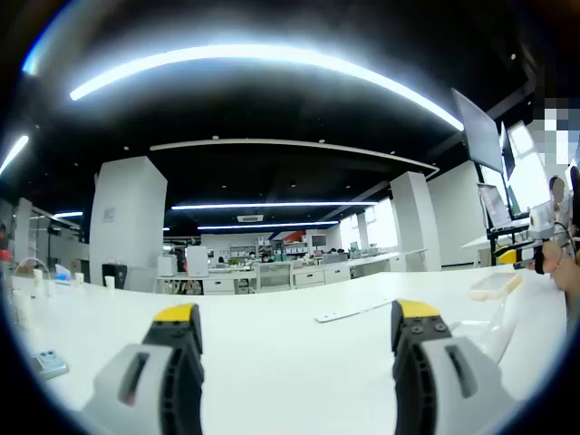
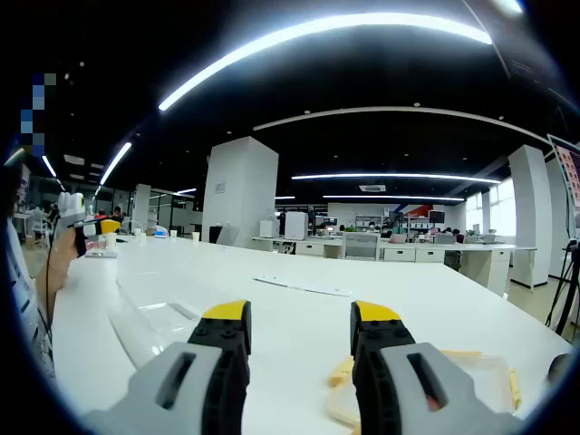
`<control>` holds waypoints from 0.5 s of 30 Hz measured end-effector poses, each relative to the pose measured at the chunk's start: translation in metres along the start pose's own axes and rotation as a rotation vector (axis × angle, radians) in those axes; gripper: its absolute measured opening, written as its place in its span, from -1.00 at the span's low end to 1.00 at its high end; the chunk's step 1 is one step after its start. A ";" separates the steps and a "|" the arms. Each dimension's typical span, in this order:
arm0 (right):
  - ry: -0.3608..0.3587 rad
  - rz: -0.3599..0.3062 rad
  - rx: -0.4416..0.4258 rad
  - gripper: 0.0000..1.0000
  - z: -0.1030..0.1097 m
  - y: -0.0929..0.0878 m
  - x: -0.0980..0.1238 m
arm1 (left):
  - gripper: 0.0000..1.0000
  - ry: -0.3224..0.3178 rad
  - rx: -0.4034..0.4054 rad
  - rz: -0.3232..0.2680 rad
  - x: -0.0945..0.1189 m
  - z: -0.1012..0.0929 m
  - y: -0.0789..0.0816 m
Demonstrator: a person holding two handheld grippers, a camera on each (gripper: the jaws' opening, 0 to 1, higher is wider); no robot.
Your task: Snap each plastic latch of the storage box into its locked position after aligning the lid with the box until every specified latch is closed and the lid sits flush.
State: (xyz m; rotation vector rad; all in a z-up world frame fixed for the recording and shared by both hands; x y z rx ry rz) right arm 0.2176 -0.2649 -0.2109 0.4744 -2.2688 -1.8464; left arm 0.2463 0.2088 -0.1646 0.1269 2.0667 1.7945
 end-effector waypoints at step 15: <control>-0.033 -0.002 0.005 -0.13 -0.005 -0.002 0.003 | 0.74 -0.006 -0.002 0.011 0.002 -0.002 -0.004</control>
Point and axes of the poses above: the point that each gripper's makers call its tool centre point, and the gripper's own axes: x roughly backward along the fingers, z roughly to its left, y roughly out of its top, the point moved 2 cm from there along x, roughly backward along the fingers, and after that the axes turned 9 degrees about x, right-handed, at the moved point
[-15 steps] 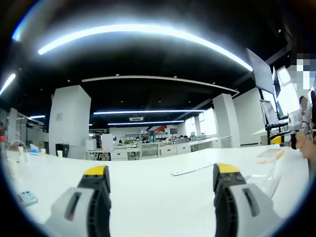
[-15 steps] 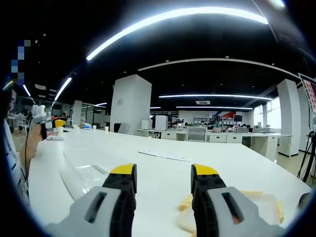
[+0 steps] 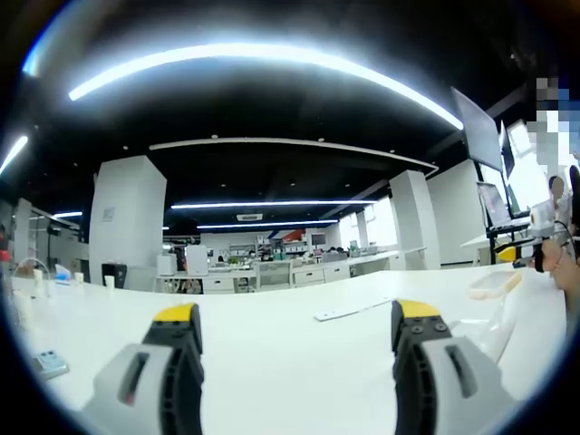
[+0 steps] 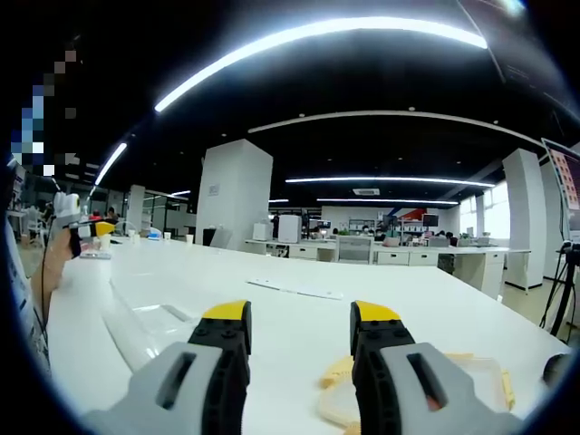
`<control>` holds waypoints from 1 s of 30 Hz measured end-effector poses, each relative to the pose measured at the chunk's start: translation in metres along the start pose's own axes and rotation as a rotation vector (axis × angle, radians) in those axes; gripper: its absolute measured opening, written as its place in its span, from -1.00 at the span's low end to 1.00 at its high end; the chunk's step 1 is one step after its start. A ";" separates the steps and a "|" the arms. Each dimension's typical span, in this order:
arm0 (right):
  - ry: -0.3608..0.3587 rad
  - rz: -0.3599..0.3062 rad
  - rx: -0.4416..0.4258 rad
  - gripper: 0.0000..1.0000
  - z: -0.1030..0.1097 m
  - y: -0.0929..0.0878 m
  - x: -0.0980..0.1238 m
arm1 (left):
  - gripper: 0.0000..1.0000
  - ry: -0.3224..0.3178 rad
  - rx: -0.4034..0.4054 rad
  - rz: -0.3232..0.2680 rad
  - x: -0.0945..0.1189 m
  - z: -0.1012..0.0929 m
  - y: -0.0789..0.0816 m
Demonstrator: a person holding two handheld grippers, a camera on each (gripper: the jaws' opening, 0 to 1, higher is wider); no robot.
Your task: Snap each plastic latch of the storage box into its locked position after aligning the lid with the box until every specified latch is closed and the lid sits flush.
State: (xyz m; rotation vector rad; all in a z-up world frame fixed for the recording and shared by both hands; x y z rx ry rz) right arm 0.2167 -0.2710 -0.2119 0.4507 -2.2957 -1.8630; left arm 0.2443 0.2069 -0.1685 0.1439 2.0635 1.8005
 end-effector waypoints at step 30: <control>-0.089 0.002 0.066 -0.14 -0.012 0.004 0.006 | 0.73 0.034 -0.046 0.028 0.006 0.010 0.001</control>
Point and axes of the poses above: the point that each gripper's makers call its tool centre point, and the gripper's own axes: x roughly backward along the fingers, z roughly to its left, y roughly out of its top, the point moved 2 cm from there along x, roughly backward along the fingers, and after that the axes turned 9 degrees about x, right-handed, at the moved point
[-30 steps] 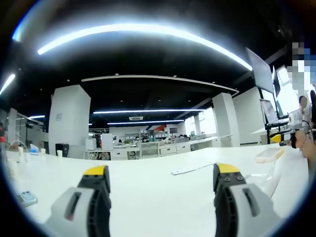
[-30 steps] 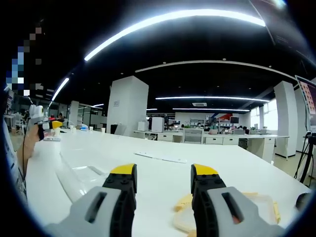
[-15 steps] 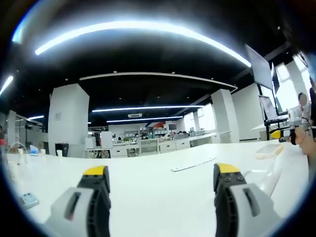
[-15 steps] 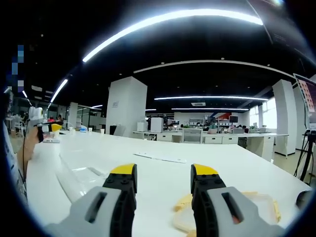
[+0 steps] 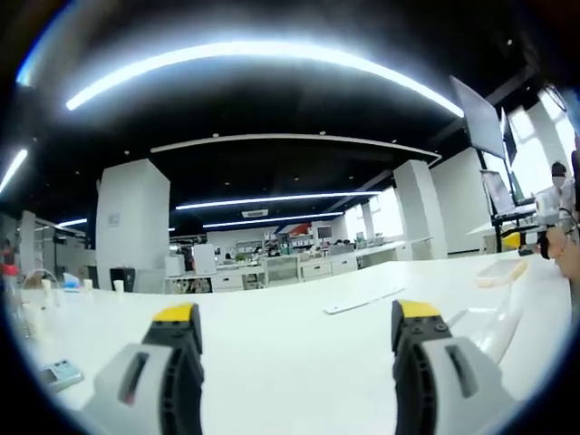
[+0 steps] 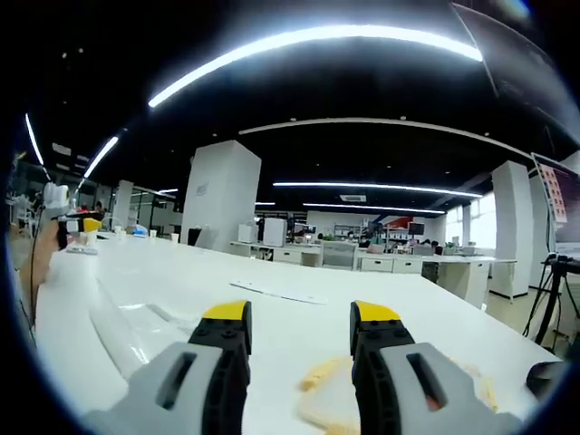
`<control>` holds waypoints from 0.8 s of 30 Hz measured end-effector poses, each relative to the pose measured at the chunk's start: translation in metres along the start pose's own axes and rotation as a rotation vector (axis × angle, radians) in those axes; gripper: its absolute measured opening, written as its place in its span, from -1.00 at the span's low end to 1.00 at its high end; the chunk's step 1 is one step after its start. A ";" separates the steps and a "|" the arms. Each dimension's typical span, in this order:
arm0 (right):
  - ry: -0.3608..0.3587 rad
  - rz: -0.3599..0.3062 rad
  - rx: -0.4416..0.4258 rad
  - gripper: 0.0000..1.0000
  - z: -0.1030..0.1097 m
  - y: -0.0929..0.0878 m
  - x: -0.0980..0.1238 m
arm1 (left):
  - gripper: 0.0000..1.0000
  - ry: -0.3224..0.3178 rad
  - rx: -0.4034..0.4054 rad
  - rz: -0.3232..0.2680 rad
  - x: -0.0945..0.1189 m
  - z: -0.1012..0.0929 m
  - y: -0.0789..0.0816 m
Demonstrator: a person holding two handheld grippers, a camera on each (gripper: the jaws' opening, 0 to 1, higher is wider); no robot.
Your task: Snap each plastic latch of the storage box into its locked position after aligning the lid with the box until every specified latch is closed and the lid sits flush.
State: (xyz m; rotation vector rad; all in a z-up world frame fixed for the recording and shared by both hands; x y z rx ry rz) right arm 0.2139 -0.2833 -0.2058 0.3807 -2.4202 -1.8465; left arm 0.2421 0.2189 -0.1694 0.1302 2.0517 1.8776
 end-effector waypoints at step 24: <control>-0.089 0.013 0.144 -0.14 -0.033 -0.005 0.016 | 0.74 0.073 -0.054 -0.003 -0.003 0.014 0.007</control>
Point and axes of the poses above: the point that each gripper's makers call its tool centre point, and the gripper's own axes: x roughly backward along the fingers, z roughly to its left, y roughly out of its top, the point moved 2 cm from there along x, roughly backward along the fingers, and after that the axes turned 9 degrees about x, right-handed, at the moved point
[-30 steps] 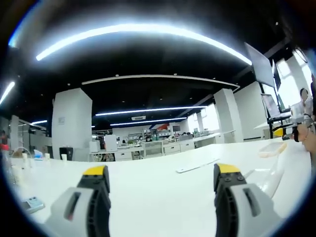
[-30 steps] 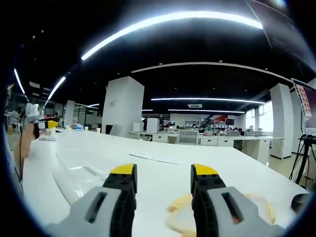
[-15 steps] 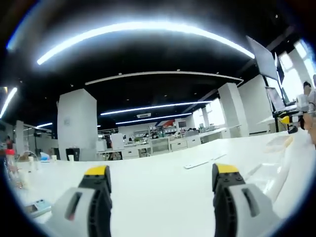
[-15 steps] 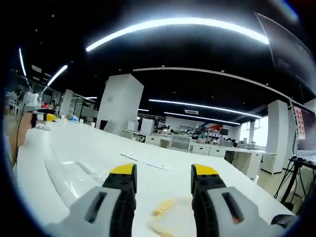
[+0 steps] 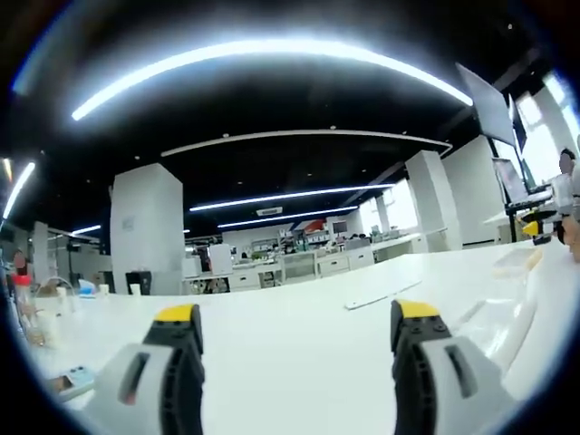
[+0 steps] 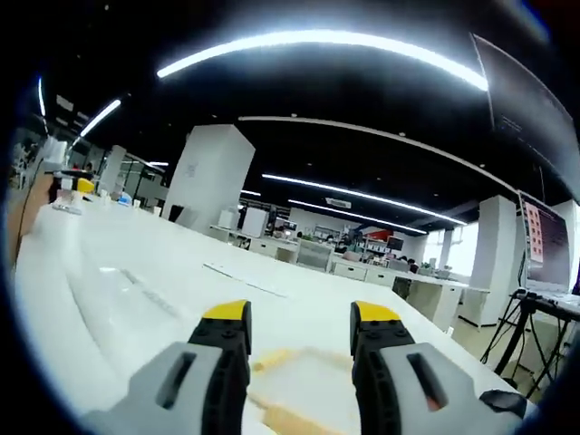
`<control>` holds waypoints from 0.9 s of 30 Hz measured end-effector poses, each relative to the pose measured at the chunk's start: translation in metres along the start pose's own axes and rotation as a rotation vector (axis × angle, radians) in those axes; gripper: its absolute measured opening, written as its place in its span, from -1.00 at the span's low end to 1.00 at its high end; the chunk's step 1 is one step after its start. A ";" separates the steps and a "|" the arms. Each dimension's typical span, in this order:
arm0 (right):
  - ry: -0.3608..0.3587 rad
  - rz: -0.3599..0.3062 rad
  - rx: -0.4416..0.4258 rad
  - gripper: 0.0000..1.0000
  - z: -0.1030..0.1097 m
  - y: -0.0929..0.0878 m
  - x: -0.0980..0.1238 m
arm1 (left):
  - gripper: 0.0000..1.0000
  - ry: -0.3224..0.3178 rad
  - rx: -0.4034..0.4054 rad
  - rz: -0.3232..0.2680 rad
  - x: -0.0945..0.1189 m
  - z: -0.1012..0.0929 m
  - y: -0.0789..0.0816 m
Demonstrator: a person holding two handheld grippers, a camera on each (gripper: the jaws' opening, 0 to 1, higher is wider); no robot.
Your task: Snap each plastic latch of the storage box into its locked position after aligning the lid with the box until every specified latch is closed and the lid sits flush.
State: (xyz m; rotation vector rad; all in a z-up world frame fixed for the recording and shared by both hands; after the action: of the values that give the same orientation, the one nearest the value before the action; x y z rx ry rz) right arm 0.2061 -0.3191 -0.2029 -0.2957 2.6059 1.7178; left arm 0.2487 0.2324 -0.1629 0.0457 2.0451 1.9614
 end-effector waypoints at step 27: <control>-0.023 -0.073 -0.070 -0.15 -0.007 0.009 -0.002 | 0.80 -0.225 0.015 0.047 -0.032 -0.056 0.025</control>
State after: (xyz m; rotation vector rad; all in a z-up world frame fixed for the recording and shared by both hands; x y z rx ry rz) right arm 0.2077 -0.3219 -0.1921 -0.3644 2.4897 1.7805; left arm 0.2607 0.1722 -0.1313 0.3057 1.9289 1.8729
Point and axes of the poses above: the point that each gripper's makers call its tool centre point, and the gripper's own axes: x roughly backward along the fingers, z roughly to its left, y roughly out of its top, the point moved 2 cm from there along x, roughly backward along the fingers, and after that the axes turned 9 degrees about x, right-handed, at the moved point
